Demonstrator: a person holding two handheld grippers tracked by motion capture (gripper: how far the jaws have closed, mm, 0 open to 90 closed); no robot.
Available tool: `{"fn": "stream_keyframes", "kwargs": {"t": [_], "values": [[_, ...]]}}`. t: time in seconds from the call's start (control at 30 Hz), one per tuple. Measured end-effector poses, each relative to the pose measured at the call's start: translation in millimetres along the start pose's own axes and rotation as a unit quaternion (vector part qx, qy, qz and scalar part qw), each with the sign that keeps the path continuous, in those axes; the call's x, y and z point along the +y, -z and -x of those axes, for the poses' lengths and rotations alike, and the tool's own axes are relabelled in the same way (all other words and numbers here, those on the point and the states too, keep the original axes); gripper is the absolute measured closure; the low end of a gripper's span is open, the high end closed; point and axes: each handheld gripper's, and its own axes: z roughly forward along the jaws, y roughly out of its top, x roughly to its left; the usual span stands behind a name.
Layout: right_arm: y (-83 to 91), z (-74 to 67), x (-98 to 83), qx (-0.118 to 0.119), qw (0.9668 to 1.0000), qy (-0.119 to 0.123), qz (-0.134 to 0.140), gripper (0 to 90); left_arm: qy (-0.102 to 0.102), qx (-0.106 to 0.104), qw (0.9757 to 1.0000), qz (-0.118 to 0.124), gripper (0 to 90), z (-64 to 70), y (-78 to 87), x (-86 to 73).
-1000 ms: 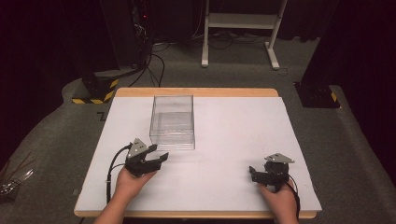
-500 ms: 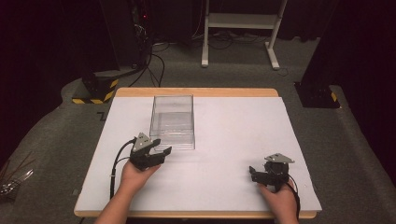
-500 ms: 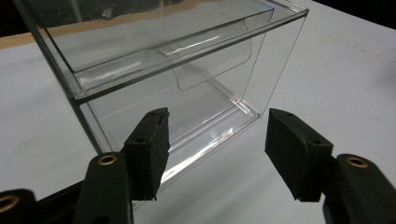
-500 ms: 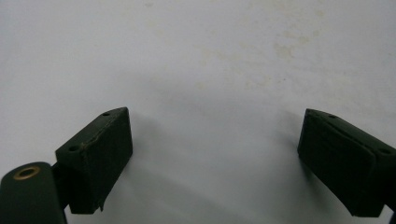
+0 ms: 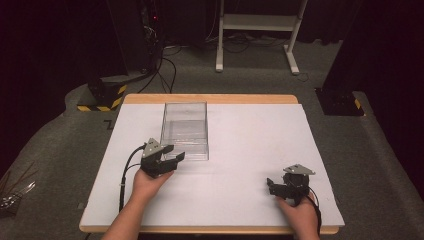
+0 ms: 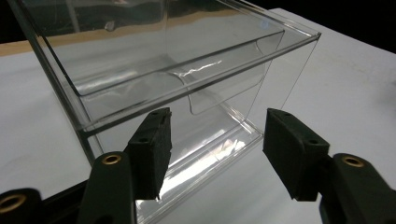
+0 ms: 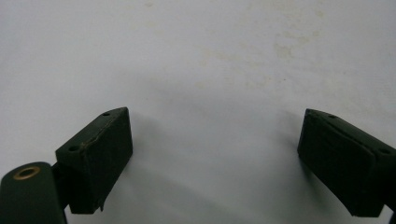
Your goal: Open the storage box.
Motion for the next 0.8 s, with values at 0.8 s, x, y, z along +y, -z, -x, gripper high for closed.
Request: {"fn": "stream_keyframes", "kwargs": {"t": [0.8], "values": [[0.2,-1.0,-0.3,-0.003,1.0,0.001,0.002,10.7,-0.011,-0.042,0.9985,0.035,68.1,-12.5,-12.1,-5.8]]}}
